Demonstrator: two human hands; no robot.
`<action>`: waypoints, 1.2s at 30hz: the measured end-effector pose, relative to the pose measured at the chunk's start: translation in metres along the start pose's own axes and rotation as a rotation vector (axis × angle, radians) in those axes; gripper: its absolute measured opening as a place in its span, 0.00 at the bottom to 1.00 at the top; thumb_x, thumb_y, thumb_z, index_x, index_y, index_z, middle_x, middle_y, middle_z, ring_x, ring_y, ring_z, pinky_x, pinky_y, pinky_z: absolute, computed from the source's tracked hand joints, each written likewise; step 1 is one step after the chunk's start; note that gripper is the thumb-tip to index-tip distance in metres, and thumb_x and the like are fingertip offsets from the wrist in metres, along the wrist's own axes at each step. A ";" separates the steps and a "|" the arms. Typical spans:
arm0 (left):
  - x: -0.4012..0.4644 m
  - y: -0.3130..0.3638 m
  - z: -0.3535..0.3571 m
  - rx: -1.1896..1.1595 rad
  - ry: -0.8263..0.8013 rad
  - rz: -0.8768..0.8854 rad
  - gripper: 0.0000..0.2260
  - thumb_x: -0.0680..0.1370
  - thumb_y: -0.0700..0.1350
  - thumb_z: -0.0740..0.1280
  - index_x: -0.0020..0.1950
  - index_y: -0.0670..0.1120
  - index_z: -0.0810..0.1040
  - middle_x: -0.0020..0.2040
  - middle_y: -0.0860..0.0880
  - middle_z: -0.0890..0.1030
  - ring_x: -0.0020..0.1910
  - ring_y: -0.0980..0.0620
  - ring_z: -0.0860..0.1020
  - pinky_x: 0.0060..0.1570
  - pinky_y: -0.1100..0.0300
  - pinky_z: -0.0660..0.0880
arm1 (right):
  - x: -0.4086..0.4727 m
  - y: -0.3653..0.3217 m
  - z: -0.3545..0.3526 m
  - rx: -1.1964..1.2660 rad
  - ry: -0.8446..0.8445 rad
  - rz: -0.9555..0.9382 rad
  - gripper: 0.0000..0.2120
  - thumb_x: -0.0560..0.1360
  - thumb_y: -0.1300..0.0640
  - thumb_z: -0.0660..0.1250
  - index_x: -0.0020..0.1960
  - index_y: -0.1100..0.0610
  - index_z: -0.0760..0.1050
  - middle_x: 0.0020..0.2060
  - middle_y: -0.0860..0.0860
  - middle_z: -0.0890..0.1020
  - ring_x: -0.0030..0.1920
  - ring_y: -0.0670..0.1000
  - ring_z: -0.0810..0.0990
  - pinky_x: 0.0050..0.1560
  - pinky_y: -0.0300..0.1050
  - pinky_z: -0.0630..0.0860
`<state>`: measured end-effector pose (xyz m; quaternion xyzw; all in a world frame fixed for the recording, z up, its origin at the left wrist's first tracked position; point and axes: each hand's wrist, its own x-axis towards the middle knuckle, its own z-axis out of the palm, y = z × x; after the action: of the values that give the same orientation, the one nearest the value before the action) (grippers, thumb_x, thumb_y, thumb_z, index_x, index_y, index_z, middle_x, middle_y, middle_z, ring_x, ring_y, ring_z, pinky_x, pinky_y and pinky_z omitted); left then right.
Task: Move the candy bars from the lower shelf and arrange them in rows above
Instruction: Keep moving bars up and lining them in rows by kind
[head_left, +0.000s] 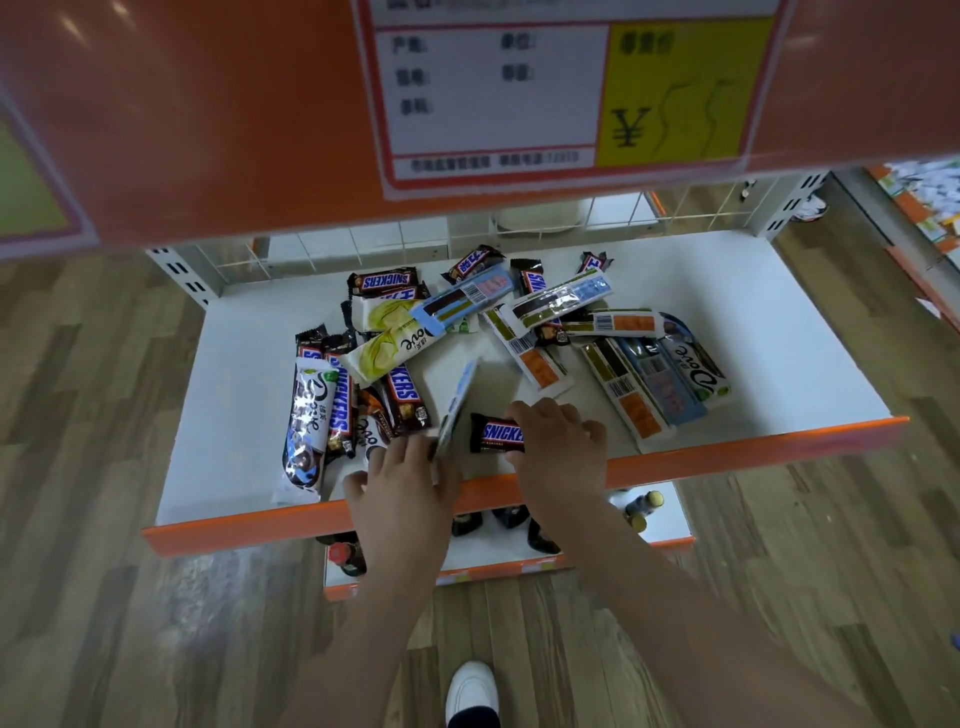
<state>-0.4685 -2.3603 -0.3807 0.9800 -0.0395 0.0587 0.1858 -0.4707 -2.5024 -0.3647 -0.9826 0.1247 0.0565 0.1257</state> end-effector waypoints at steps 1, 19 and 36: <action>0.000 0.001 -0.001 -0.052 -0.010 -0.028 0.14 0.77 0.51 0.54 0.45 0.47 0.77 0.40 0.51 0.79 0.45 0.45 0.76 0.44 0.53 0.61 | 0.000 0.000 0.000 0.003 0.004 0.001 0.19 0.76 0.55 0.66 0.65 0.47 0.66 0.55 0.48 0.74 0.58 0.52 0.70 0.62 0.50 0.63; 0.022 0.009 -0.004 -0.368 -0.159 -0.296 0.17 0.78 0.50 0.64 0.32 0.46 0.64 0.26 0.52 0.67 0.28 0.51 0.66 0.37 0.58 0.60 | 0.002 0.007 0.000 0.043 0.023 0.028 0.17 0.77 0.51 0.64 0.65 0.48 0.66 0.58 0.47 0.73 0.60 0.51 0.70 0.63 0.51 0.62; 0.044 0.026 -0.015 0.274 -0.378 0.387 0.33 0.76 0.39 0.60 0.76 0.54 0.47 0.77 0.53 0.48 0.75 0.48 0.48 0.71 0.50 0.50 | 0.016 0.047 -0.004 0.342 0.131 -0.051 0.13 0.80 0.53 0.57 0.53 0.59 0.76 0.37 0.51 0.76 0.38 0.53 0.76 0.38 0.47 0.72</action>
<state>-0.4295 -2.3818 -0.3516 0.9638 -0.2511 -0.0856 0.0265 -0.4666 -2.5508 -0.3742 -0.9513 0.1153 -0.0331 0.2841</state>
